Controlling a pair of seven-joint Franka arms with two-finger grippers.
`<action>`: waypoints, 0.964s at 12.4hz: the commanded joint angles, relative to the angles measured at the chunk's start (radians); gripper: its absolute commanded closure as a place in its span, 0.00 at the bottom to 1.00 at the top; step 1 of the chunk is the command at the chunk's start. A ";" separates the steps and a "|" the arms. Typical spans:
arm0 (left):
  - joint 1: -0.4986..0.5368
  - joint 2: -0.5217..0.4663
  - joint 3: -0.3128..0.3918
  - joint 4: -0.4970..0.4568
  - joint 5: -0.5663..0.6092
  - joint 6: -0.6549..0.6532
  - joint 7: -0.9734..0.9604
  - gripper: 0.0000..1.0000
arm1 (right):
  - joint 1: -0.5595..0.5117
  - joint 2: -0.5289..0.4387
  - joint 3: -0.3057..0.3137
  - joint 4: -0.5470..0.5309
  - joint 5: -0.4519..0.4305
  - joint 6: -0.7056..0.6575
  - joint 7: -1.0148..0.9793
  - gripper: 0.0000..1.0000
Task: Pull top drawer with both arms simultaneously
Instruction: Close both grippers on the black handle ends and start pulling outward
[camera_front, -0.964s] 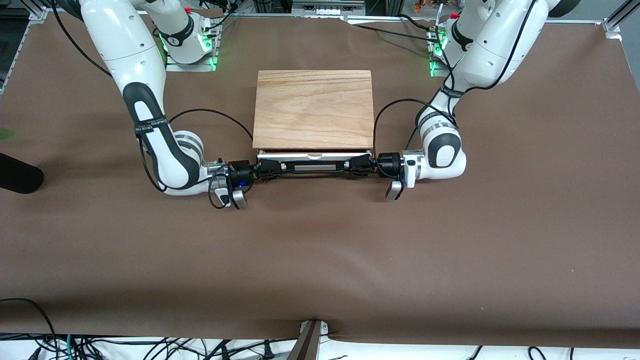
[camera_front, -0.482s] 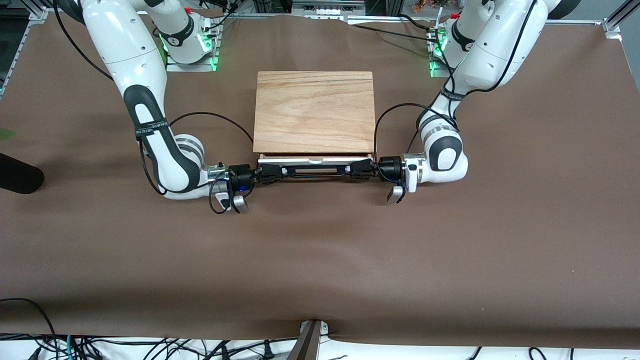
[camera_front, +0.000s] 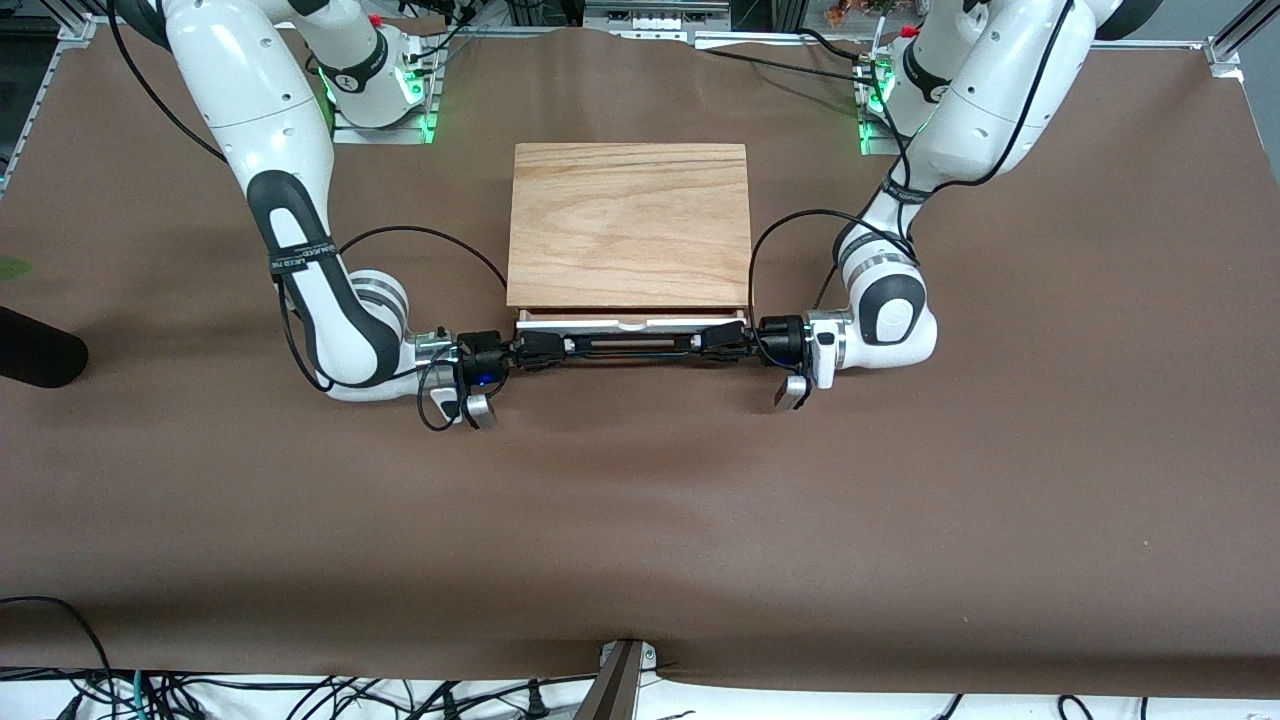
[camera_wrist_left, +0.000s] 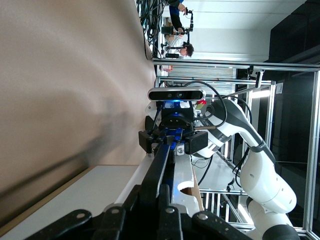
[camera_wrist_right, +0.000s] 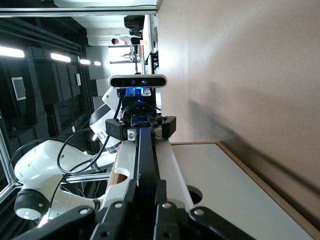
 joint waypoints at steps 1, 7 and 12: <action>0.008 -0.070 0.028 -0.020 -0.007 0.045 -0.028 1.00 | -0.062 -0.019 0.003 0.100 0.077 -0.047 0.124 1.00; -0.003 -0.091 0.028 -0.039 -0.005 0.059 -0.030 1.00 | -0.062 -0.019 0.003 0.100 0.079 -0.047 0.124 1.00; -0.035 -0.091 0.029 -0.022 -0.009 0.110 -0.071 1.00 | -0.062 -0.019 0.003 0.100 0.079 -0.047 0.124 1.00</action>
